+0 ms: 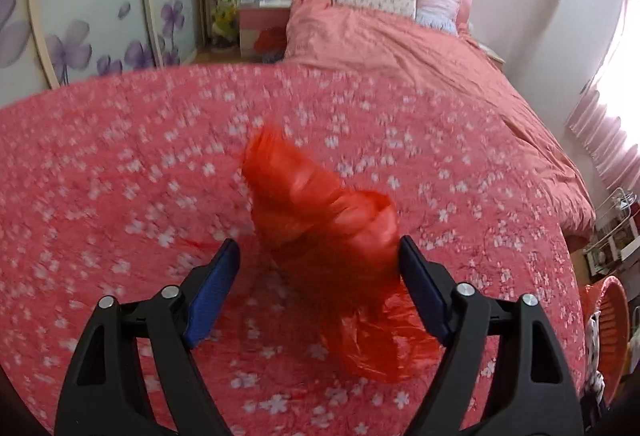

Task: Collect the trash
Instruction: 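Grasp the white patterned bag with the right tool while the left tool grasps the red bag, then carry the red bag and white patterned bag over the orange basket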

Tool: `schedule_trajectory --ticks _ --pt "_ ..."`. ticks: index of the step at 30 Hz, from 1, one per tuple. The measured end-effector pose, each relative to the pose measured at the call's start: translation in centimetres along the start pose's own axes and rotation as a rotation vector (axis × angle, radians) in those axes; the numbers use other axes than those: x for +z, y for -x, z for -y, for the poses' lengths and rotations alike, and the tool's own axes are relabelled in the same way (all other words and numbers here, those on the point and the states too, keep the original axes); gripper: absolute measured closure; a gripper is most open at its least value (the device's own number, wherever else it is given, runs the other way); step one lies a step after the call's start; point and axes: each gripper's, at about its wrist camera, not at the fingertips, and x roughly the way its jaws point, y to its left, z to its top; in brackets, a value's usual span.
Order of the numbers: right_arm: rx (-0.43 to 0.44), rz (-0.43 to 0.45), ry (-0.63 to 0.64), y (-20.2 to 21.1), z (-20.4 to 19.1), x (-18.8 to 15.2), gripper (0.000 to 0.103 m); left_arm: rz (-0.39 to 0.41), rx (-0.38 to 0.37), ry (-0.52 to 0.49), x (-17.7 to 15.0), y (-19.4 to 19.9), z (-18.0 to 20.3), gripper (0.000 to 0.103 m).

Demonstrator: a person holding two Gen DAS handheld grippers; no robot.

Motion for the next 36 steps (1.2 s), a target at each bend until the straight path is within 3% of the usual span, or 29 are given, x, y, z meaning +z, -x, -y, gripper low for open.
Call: schedule_trajectory --ticks 1,2,4,7,17,25,36 --pt "0.002 0.001 -0.001 0.0 -0.1 0.0 0.088 -0.009 -0.008 0.003 -0.1 -0.2 0.0 0.033" --pt "0.005 0.003 -0.005 0.0 0.0 0.0 0.088 0.014 0.005 -0.012 -0.2 -0.1 0.3 0.047" --pt "0.007 0.008 -0.01 0.3 0.0 0.0 0.088 0.016 -0.007 -0.039 -0.5 0.1 0.6 0.059" --pt "0.008 0.026 -0.015 1.0 0.3 0.0 0.088 0.02 -0.03 -0.042 -0.7 0.6 0.6 0.064" --pt "0.003 0.113 -0.047 5.2 0.5 0.4 0.088 0.11 -0.034 -0.119 -2.8 6.3 1.3 0.065" --pt "-0.012 0.192 -0.071 9.1 0.5 0.3 0.088 0.194 -0.081 -0.204 -5.6 11.8 3.2 0.065" --pt "-0.058 0.263 -0.11 13.7 2.2 -1.0 0.088 0.233 -0.233 -0.295 -9.5 16.4 7.0 0.064"
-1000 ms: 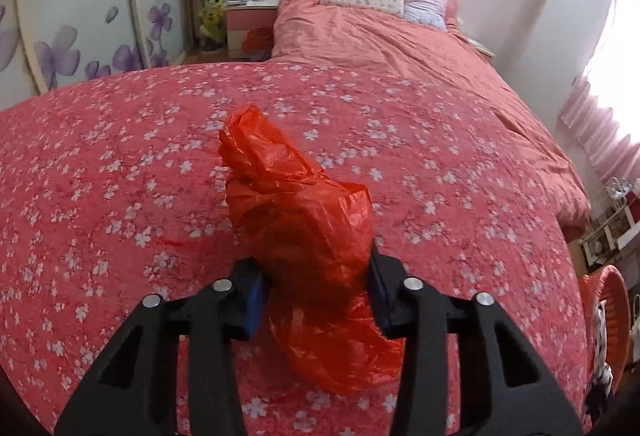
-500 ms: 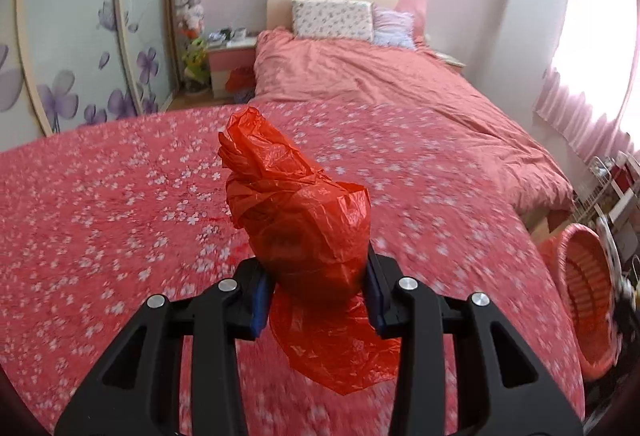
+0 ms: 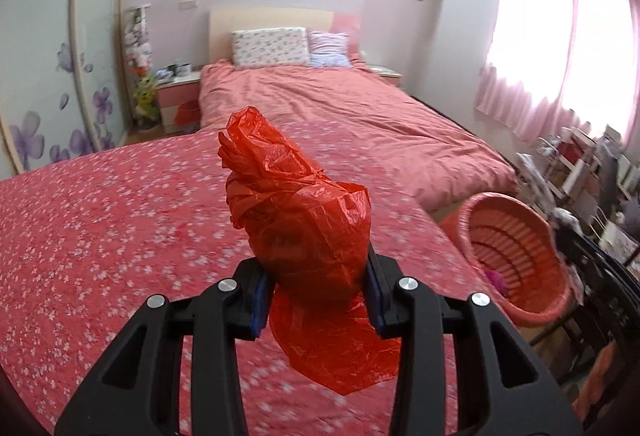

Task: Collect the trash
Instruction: 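Carry the red bag and white patterned bag over the orange basket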

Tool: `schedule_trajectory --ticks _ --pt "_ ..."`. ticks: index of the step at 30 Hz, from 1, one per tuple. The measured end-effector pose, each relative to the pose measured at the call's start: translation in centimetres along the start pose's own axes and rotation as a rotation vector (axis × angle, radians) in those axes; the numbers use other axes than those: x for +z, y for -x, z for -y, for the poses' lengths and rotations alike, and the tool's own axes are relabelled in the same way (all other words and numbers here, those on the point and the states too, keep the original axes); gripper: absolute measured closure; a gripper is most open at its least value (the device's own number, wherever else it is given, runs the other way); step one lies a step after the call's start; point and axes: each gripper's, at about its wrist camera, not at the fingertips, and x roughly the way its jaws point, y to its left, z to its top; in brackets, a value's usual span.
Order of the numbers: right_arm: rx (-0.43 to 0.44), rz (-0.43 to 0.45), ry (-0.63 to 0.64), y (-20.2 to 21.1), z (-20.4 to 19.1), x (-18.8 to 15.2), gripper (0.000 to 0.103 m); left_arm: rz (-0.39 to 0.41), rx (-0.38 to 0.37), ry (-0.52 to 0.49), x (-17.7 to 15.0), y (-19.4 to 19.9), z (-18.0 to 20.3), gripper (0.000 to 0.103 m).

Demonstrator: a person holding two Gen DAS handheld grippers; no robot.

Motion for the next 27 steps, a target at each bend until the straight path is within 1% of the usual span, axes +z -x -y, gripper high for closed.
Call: schedule_trajectory --ticks 7,16,20,27 --pt "-0.028 0.016 -0.041 1.1 2.0 -0.2 0.088 -0.001 -0.062 -0.036 -0.9 0.5 2.1 0.064" --pt "-0.069 0.023 -0.075 1.6 4.6 -0.6 0.088 -0.014 -0.137 -0.072 -1.2 -0.7 5.7 0.064" --pt "-0.088 0.026 -0.09 1.5 5.9 -0.6 0.088 -0.022 -0.188 -0.082 -1.5 -1.3 7.7 0.064" --pt "-0.114 0.032 -0.124 1.2 8.7 -0.7 0.088 -0.035 -0.255 -0.111 -2.1 -2.5 10.4 0.064"
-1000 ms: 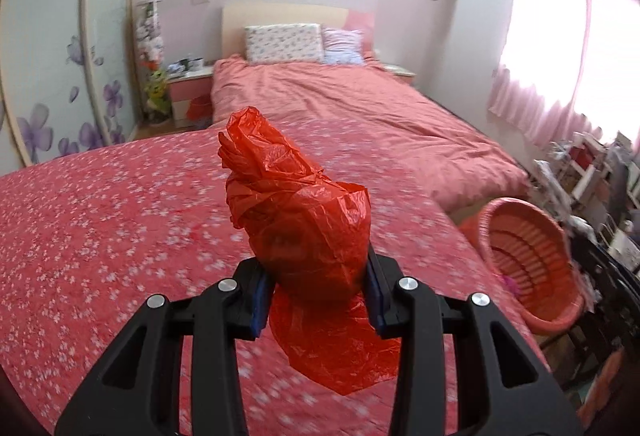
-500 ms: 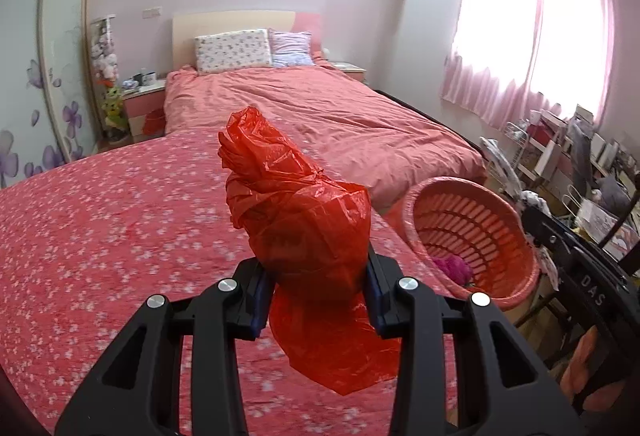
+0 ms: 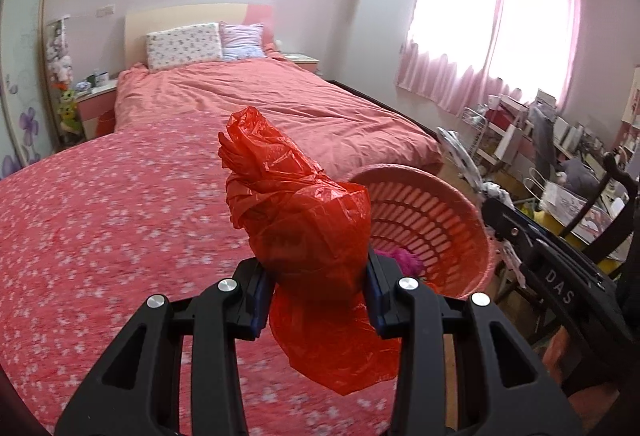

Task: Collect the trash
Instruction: 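Carry the red bag and white patterned bag over the orange basket, then open both tools to drop the bags into the basket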

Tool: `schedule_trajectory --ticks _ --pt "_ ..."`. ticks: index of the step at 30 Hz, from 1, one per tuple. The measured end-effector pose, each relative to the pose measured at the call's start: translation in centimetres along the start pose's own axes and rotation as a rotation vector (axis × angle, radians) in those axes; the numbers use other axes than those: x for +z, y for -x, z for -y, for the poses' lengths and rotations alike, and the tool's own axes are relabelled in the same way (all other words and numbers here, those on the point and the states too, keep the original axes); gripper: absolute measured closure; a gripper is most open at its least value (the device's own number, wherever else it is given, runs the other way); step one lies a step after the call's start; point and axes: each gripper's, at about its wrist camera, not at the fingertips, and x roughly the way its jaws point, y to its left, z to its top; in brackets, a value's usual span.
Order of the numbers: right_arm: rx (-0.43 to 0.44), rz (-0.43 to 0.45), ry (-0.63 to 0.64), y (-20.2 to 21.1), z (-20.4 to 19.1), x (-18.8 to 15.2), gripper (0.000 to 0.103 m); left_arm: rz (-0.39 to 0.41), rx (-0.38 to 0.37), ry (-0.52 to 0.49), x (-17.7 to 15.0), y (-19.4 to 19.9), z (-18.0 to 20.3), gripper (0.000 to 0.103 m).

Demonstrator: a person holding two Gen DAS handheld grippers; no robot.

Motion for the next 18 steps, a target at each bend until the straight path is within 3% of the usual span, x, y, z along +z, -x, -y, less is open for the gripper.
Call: schedule_trajectory --ticks 18 --pt "-0.067 0.021 -0.046 -3.1 5.3 1.4 0.088 -0.036 -0.096 -0.04 1.2 -5.2 4.7 0.064"
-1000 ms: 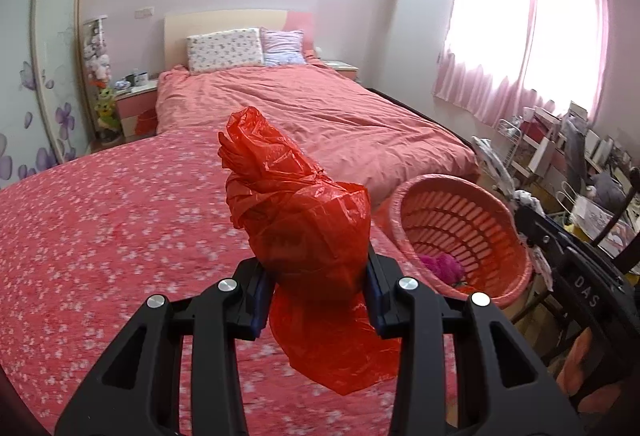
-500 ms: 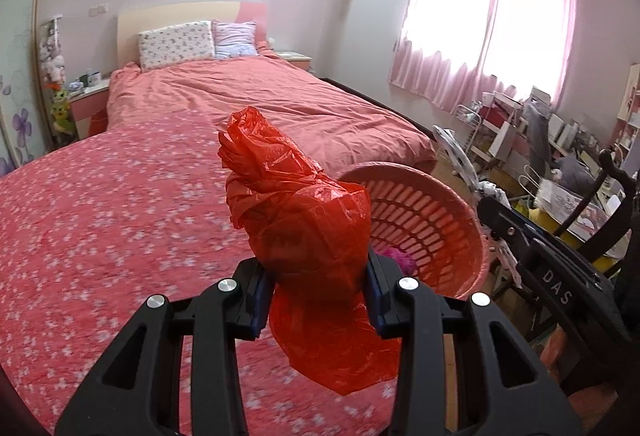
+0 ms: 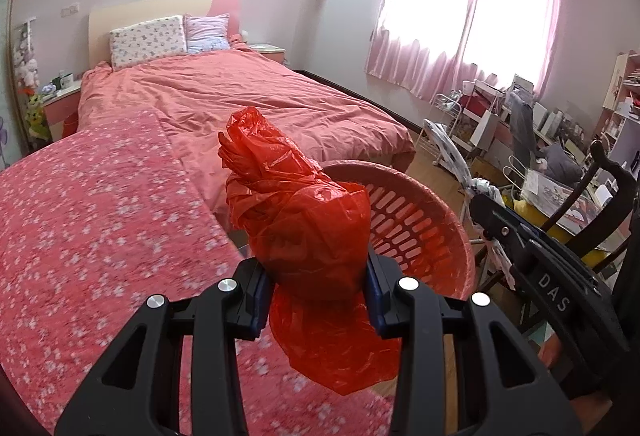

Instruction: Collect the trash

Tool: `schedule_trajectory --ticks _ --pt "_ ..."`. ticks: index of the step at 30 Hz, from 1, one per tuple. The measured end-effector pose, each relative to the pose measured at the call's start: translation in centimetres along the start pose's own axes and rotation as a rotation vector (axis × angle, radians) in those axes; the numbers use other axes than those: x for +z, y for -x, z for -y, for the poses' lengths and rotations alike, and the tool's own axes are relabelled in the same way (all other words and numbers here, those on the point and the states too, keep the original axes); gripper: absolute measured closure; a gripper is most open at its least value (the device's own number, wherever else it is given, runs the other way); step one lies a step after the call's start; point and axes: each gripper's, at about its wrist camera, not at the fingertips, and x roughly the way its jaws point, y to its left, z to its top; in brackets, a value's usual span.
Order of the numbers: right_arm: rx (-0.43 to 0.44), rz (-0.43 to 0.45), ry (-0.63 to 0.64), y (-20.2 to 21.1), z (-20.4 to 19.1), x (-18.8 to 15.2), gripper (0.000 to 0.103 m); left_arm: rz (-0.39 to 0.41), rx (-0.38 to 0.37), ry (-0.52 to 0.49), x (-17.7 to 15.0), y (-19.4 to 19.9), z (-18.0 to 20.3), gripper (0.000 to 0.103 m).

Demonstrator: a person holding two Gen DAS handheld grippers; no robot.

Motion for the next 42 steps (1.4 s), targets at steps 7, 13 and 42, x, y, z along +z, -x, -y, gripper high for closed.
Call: schedule_trajectory --ticks 7,13,42 --pt "-0.011 0.011 -0.022 -1.0 1.7 0.4 0.088 -0.012 -0.028 -0.02 0.6 -1.6 0.8 0.064" --pt "0.009 0.002 -0.073 -2.1 2.8 0.7 0.085 -0.031 -0.046 -0.025 0.9 -2.9 1.2 0.063" --pt "-0.11 0.09 0.21 9.7 -3.7 -4.6 0.004 0.149 0.388 0.086 -6.2 14.0 -5.6 0.005"
